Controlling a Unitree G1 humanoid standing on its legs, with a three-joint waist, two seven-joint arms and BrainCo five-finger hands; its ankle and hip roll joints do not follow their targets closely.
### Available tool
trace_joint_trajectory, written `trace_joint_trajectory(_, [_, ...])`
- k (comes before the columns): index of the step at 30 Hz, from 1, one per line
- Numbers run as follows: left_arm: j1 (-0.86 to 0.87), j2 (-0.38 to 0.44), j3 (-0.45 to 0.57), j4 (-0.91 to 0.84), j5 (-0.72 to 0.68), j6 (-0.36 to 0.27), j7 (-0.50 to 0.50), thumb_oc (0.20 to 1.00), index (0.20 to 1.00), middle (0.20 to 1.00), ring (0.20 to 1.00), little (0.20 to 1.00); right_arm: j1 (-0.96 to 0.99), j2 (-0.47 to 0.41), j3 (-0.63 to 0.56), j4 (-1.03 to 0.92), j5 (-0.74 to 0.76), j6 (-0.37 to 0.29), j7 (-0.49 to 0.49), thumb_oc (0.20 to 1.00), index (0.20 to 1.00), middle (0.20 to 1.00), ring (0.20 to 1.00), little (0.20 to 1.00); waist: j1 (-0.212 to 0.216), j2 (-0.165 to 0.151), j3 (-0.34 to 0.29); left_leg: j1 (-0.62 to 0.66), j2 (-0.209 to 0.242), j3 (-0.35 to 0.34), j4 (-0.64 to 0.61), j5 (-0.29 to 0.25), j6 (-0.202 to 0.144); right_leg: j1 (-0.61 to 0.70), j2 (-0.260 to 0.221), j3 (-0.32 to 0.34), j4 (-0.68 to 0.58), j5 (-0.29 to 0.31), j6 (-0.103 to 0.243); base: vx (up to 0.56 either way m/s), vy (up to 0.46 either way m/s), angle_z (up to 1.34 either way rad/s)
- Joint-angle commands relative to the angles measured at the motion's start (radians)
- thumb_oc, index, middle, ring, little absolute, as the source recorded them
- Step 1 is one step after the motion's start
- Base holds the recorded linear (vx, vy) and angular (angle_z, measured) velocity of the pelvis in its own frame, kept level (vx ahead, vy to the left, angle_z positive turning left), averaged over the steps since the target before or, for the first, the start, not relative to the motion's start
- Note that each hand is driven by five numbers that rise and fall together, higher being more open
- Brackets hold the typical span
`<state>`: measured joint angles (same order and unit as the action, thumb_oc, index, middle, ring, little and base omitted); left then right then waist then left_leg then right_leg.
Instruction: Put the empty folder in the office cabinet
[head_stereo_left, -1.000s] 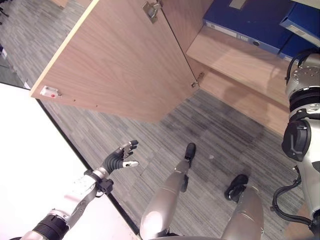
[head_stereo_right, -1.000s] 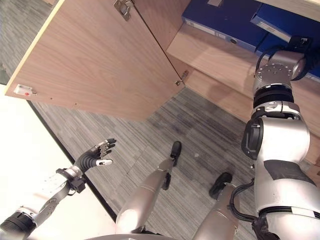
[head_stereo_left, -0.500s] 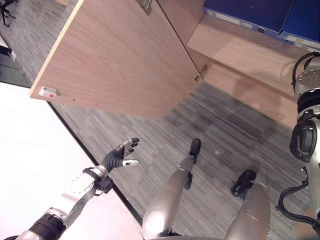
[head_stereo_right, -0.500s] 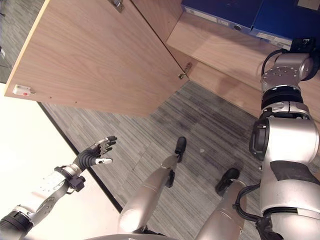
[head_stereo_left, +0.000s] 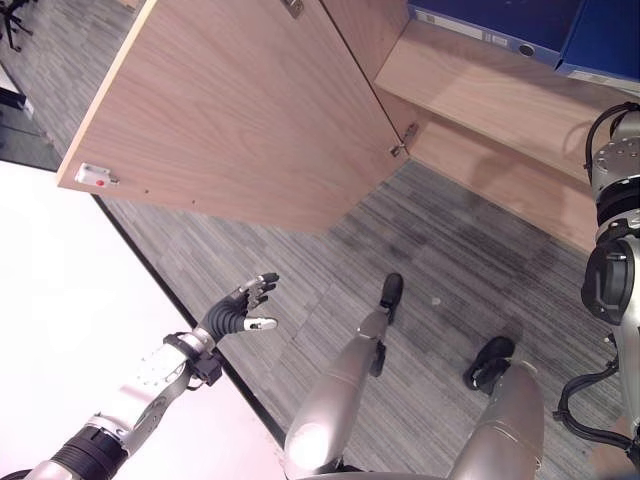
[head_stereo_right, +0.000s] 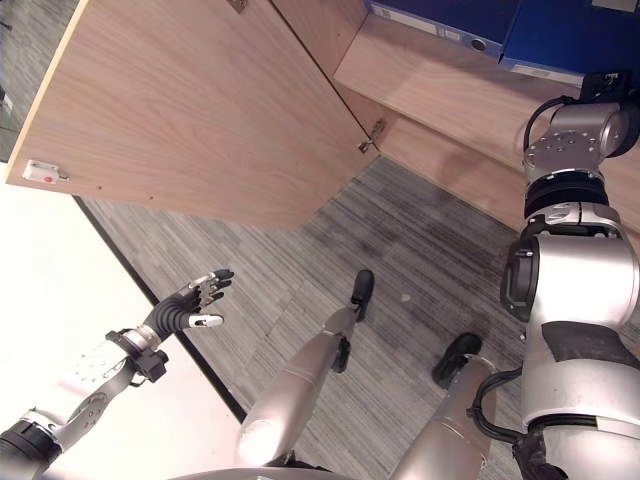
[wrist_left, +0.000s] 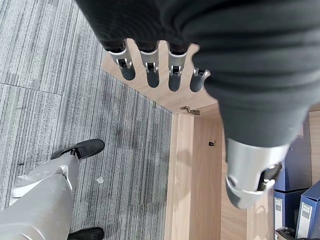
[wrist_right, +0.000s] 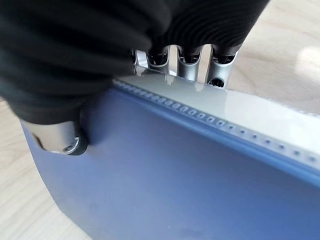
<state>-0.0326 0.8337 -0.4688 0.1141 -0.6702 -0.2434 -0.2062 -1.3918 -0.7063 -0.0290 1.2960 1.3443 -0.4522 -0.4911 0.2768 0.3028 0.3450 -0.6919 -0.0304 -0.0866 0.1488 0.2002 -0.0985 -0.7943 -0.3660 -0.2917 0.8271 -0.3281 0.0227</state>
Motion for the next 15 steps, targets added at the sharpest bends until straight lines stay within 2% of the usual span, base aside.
trace_joint_trajectory(1, [-0.024,0.012,0.038,0.003,-0.028,-0.029,0.002,1.000,1.000,1.000,1.000,1.000,-0.053,-0.090,0.012,-0.034,0.002,-0.003,0.029,0.674,0.674,0.674,0.674,0.674,0.006,0.016,0.049,0.045,0.017,-0.008,0.112,-0.256,0.008,0.110,0.028,0.037,-0.101,0.015,0.127,0.00,0.000,0.00])
trace_joint_trajectory(2, [-0.024,0.012,0.038,0.004,-0.028,-0.029,0.001,1.000,1.000,1.000,1.000,1.000,-0.053,-0.090,0.011,-0.033,0.010,-0.002,0.029,0.674,0.674,0.674,0.674,0.674,0.005,0.014,0.048,0.048,0.016,-0.009,0.110,-0.256,0.008,0.112,0.029,0.038,-0.104,0.015,0.126,0.00,0.000,0.00])
trace_joint_trajectory(3, [-0.023,0.012,0.037,0.009,-0.029,-0.026,0.000,1.000,1.000,1.000,1.000,1.000,-0.057,-0.092,0.012,-0.028,0.018,0.001,0.032,1.000,1.000,1.000,1.000,1.000,0.005,0.011,0.045,0.051,0.016,-0.010,0.108,-0.256,0.008,0.117,0.030,0.038,-0.107,0.016,0.125,0.00,0.000,0.00])
trace_joint_trajectory(8, [-0.021,0.013,0.025,0.028,-0.022,-0.023,0.000,1.000,1.000,1.000,1.000,1.000,-0.106,-0.112,0.053,0.004,0.024,0.033,0.035,1.000,1.000,1.000,1.000,1.000,0.004,0.005,0.040,0.060,0.016,-0.009,0.101,-0.254,0.006,0.128,0.028,0.035,-0.113,0.019,0.125,0.00,0.001,0.01])
trace_joint_trajectory(12, [-0.010,0.014,0.017,0.046,-0.017,-0.011,-0.014,1.000,1.000,1.000,1.000,1.000,-0.155,-0.150,0.136,0.029,-0.007,0.110,0.070,1.000,1.000,1.000,1.000,1.000,0.006,-0.011,0.029,0.079,0.018,-0.010,0.085,-0.248,0.003,0.148,0.028,0.031,-0.127,0.028,0.127,0.01,0.010,0.04])
trace_joint_trajectory(15, [-0.004,0.011,0.016,0.057,-0.016,-0.008,-0.022,1.000,1.000,1.000,1.000,1.000,-0.194,-0.180,0.186,0.047,-0.027,0.138,0.086,1.000,1.000,1.000,1.000,1.000,0.003,-0.020,0.021,0.098,0.018,-0.014,0.064,-0.243,0.002,0.163,0.030,0.028,-0.138,0.033,0.128,0.02,0.006,0.04])
